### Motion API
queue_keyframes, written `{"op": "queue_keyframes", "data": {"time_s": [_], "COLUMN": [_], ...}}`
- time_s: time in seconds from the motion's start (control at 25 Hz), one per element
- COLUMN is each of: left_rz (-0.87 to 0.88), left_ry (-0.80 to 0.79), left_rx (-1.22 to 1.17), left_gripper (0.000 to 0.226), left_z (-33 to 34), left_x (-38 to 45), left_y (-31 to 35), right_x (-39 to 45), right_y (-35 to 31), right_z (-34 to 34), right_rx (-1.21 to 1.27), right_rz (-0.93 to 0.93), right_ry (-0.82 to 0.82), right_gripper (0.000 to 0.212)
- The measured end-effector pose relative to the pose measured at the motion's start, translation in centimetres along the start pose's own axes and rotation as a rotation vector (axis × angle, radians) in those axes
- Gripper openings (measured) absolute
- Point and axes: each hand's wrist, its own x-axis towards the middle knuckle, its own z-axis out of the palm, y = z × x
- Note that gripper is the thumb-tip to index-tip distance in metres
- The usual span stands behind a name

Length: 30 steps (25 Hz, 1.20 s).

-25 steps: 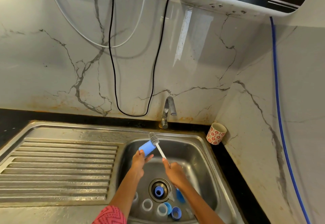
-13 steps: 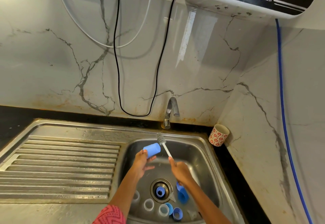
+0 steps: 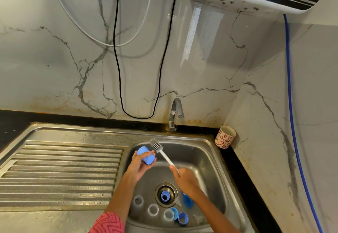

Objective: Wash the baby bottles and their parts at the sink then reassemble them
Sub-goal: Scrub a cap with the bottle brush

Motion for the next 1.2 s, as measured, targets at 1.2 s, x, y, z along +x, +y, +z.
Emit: {"op": "queue_keyframes", "data": {"time_s": [1.2], "left_rz": [0.645], "left_ry": [-0.093], "left_rx": [2.354], "left_gripper": [0.031], "left_z": [3.1], "left_x": [1.4], "left_y": [3.9], "right_x": [-1.1], "right_y": [-2.5], "right_z": [-2.1], "right_rx": [-0.492], "right_rz": [-0.088], "right_ry": [-0.055], "right_gripper": [0.054]}}
